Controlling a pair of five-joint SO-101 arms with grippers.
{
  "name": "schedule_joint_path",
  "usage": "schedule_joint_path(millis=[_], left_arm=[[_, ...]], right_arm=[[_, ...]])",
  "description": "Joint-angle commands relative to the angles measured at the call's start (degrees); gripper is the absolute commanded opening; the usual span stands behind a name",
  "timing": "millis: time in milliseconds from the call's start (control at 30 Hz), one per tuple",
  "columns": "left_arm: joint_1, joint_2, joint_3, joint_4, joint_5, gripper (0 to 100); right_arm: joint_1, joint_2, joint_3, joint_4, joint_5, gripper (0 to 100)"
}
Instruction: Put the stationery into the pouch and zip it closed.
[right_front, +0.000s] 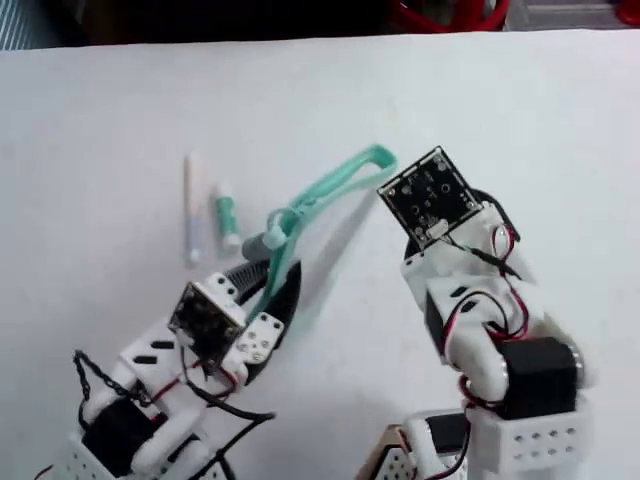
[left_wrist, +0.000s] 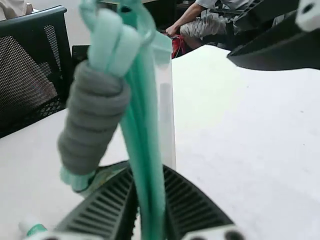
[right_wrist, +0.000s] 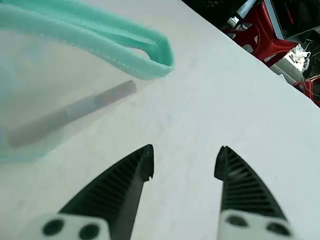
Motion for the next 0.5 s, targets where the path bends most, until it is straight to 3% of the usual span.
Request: schedule_joint_path(millis=[0, 167, 267, 333, 467], left_arm=[[-0.1, -0.7, 1.9, 0.0, -0.6, 3], [-1.8, -0.7, 3.4, 0.1, -0.7, 3], [-3.5, -0.7, 3.4, 0.0, -0.7, 3], [-3.5, -0.7, 3.5, 0.0, -0.7, 3], [-3.2, -0.7, 3.6, -0.1, -0.7, 3]], right_arm=[[0.7, -5.1, 12.3, -13.4, -3.8, 19.6], [1.3, -9.1, 28.4, -30.5, -10.5, 19.5], [5.1, -11.9, 32.8, -38.1, -16.6, 19.4], [7.0, -15.0, 32.4, -39.3, -20.7, 19.3], [3.9, -22.0, 23.4, -30.3, -19.5, 19.5]])
